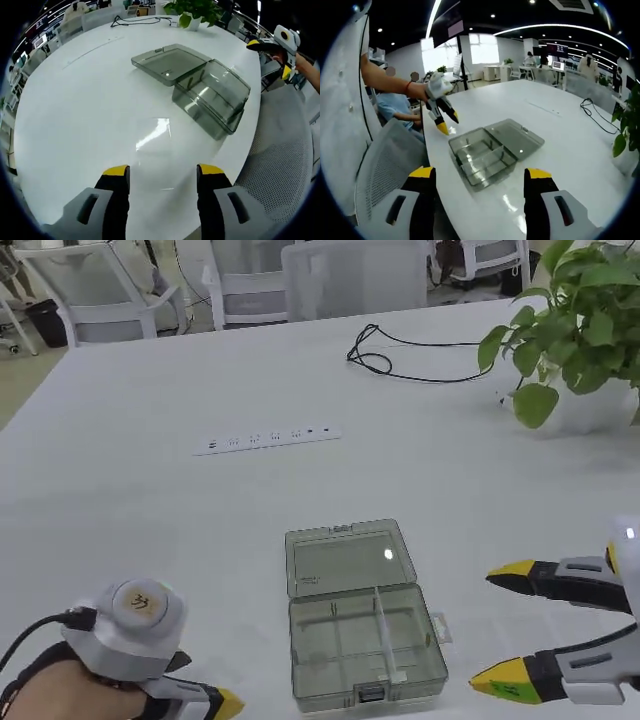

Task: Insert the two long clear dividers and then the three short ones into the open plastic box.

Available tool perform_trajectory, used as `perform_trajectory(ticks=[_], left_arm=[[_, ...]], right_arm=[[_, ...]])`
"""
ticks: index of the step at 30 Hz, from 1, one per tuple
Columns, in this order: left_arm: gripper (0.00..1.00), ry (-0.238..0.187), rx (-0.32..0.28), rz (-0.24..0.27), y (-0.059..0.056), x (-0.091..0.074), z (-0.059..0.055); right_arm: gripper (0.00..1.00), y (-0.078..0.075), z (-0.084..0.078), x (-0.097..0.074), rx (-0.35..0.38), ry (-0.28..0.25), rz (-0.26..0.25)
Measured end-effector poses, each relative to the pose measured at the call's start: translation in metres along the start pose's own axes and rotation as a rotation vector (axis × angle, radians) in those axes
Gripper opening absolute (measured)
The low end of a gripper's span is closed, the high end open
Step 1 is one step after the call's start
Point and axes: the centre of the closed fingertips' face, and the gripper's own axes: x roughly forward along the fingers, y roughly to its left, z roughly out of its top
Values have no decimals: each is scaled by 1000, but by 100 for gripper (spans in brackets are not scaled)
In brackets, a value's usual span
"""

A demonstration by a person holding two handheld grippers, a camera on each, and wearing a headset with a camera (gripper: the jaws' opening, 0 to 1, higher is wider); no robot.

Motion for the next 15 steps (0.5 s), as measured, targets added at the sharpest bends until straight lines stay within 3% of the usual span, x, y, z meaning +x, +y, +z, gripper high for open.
perform_trajectory(ticks=[8, 15], left_arm=[[48, 70, 12, 35, 4, 7, -5], [43, 92, 20, 53, 7, 8, -5]], right_arm=[[72, 3, -1, -1, -1, -10, -3], [71, 2, 2, -2, 8, -30, -18]])
